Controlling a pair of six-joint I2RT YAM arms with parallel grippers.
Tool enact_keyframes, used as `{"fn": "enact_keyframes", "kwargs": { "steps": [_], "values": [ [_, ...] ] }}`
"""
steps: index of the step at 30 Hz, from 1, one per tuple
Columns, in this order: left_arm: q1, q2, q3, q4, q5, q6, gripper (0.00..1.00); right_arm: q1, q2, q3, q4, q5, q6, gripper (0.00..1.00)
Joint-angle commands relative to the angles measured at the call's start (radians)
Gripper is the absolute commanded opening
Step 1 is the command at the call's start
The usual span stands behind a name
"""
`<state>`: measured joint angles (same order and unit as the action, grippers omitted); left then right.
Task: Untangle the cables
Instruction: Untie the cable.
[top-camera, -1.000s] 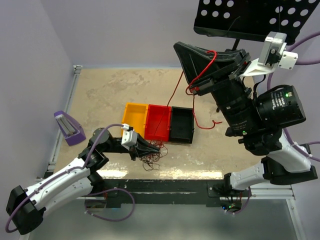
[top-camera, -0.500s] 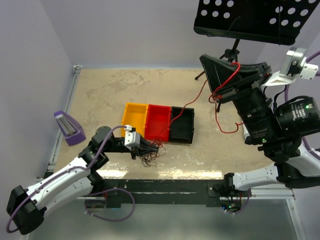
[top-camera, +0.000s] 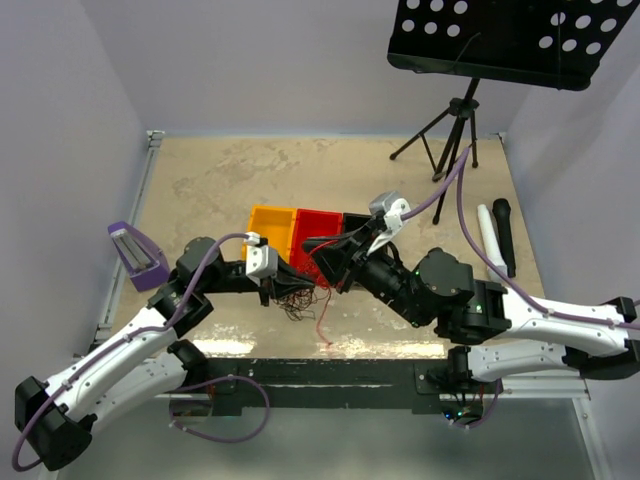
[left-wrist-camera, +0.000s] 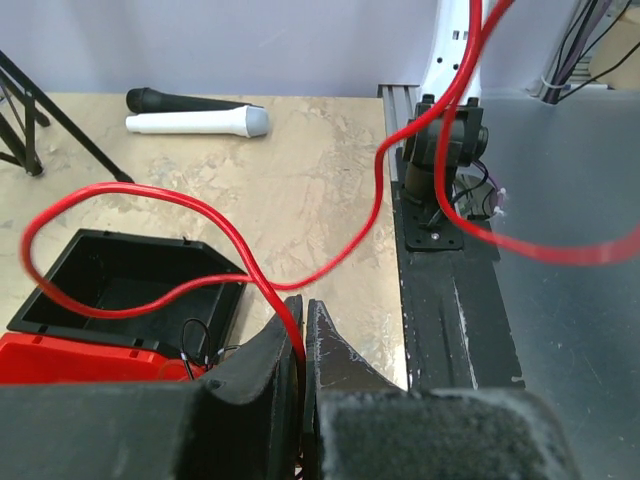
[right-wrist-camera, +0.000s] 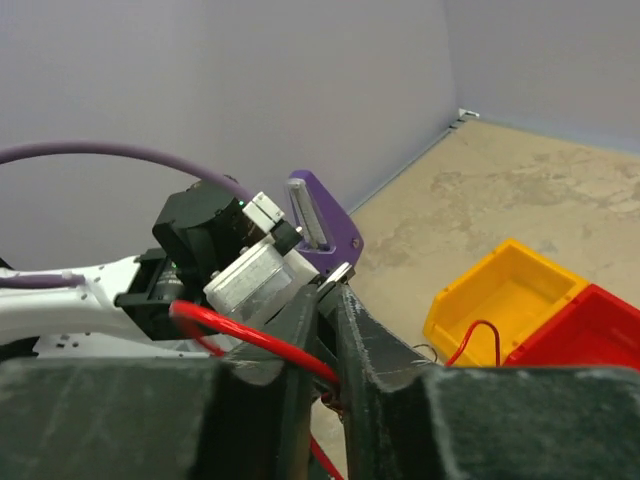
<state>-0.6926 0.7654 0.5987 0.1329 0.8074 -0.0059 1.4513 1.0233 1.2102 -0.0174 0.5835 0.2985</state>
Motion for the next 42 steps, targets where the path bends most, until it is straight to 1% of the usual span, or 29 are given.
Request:
{"fn": "enact_keyframes", "kwargs": {
  "steps": [1,4,9,10,11,13,17,23,29,34,42],
  "values": [
    [0.008,-0.009,0.056,-0.025,0.036,0.026,0.0,-0.003,-0.032,0.04,-0.067,-0.053,-0.01,0.25],
    [0.008,-0.009,0.075,-0.064,0.079,0.059,0.0,-0.003,-0.012,0.063,-0.163,-0.047,-0.048,0.33],
    [0.008,-0.009,0.124,-0.131,0.13,0.112,0.0,-0.003,0.015,0.058,-0.275,-0.042,-0.096,0.37],
    [0.008,-0.006,0.137,-0.131,0.137,0.118,0.0,-0.002,0.021,0.052,-0.288,-0.042,-0.107,0.37],
    [0.008,-0.006,0.148,-0.175,0.147,0.127,0.0,-0.002,0.027,0.048,-0.3,-0.048,-0.116,0.38],
    [0.008,-0.003,0.173,-0.213,0.167,0.144,0.0,-0.003,0.035,0.038,-0.306,-0.053,-0.151,0.4],
    [0.008,0.006,0.213,-0.269,0.206,0.182,0.0,-0.002,0.037,0.035,-0.311,-0.105,-0.235,0.43],
    [0.008,0.005,0.22,-0.303,0.204,0.216,0.0,0.006,0.032,0.046,-0.357,-0.11,-0.341,0.46],
    [0.008,0.006,0.237,-0.36,0.153,0.271,0.0,0.035,0.075,0.068,-0.449,-0.076,-0.354,0.47],
    [0.008,0.005,0.24,-0.366,0.145,0.285,0.0,0.038,0.064,0.062,-0.454,-0.12,-0.343,0.49],
    [0.008,0.002,0.246,-0.383,0.157,0.296,0.0,0.04,0.081,0.065,-0.478,-0.131,-0.355,0.49]
  ]
}}
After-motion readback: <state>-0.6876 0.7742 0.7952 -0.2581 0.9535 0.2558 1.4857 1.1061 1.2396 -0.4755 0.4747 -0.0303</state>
